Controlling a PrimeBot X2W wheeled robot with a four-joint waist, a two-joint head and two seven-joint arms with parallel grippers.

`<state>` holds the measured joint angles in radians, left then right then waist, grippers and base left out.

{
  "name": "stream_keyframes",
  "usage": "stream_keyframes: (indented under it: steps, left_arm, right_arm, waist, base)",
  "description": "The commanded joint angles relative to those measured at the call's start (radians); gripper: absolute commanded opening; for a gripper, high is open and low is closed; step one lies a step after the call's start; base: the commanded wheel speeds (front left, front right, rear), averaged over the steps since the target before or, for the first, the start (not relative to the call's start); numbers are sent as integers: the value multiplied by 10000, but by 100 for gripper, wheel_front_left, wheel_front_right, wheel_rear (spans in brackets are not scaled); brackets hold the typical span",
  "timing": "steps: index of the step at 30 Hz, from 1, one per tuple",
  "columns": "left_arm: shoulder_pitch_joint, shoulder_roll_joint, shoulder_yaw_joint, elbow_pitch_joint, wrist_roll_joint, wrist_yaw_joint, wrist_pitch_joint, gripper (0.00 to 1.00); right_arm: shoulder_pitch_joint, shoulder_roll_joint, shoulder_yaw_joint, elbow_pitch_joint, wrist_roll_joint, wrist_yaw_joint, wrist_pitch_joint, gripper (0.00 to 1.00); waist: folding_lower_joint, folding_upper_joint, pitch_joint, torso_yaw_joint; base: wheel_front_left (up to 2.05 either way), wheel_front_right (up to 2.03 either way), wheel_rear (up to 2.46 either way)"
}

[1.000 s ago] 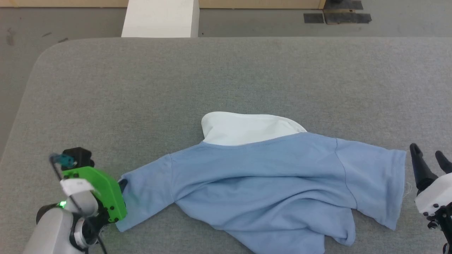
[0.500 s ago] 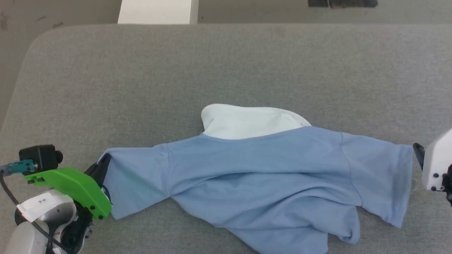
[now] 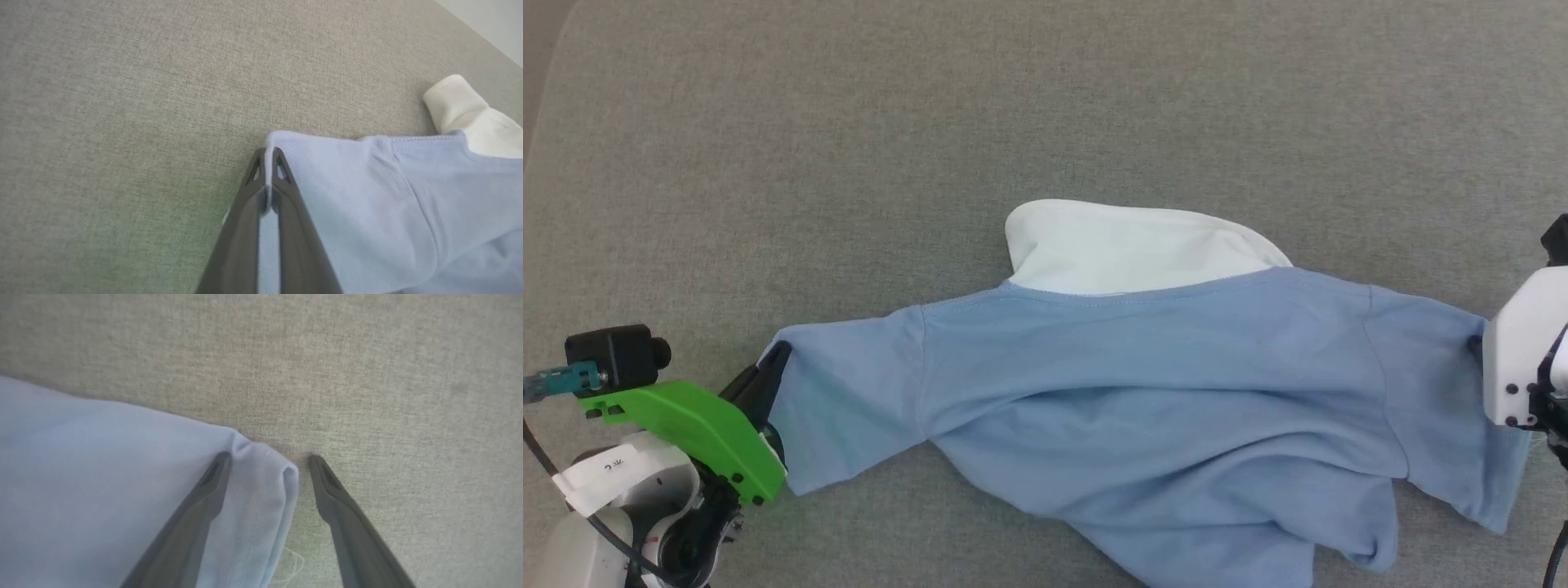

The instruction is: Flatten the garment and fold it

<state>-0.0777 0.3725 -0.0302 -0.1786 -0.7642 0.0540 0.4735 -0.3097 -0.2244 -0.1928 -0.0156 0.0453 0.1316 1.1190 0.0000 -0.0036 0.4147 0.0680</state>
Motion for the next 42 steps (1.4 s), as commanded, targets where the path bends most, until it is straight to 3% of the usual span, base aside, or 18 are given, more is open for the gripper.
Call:
stream_keyframes:
  steps: [1,2,3,14,24,35,42]
  left_arm:
    - [-41,-19,-3,-2,-58,-44,-73,0]
    - [-30,-31,-12,18,-67,-46,-81,0]
    - [-27,-35,-35,46,-60,-58,-92,0]
    - [-796,-623,45,497,-660,-179,-483,0]
    - [-3217,-737,-236,1127,-574,-235,-420,0]
    - [-6696,-650,-240,1958,-119,-367,-917,0]
    - [-8193,-527,-249,2456,171,-380,-1173,0]
  right_arm:
    - [287,273,217,440,123,-9,316,47]
    - [297,309,204,437,165,-9,388,20]
    - [296,326,208,412,206,-9,456,0]
    - [-614,375,-185,-181,1089,-9,-627,0]
    - [-2180,119,-289,-336,2870,-9,-1116,0]
    - [-4144,-38,-886,-525,3926,-9,-2192,0]
    - [-5395,120,-1184,-506,3998,-9,-2538,0]
  waist:
    - [0,36,44,50]
    - [0,36,7,33]
    - [0,36,-63,8]
    - [0,36,-1707,-358]
    - [0,36,-3577,-662]
    - [0,36,-4240,-721]
    - [0,36,-4221,-779]
  base:
    - [0,0,0]
    - [0,0,0]
    - [0,0,0]
    - [0,0,0]
    - [0,0,0]
    - [0,0,0]
    - [0,0,0]
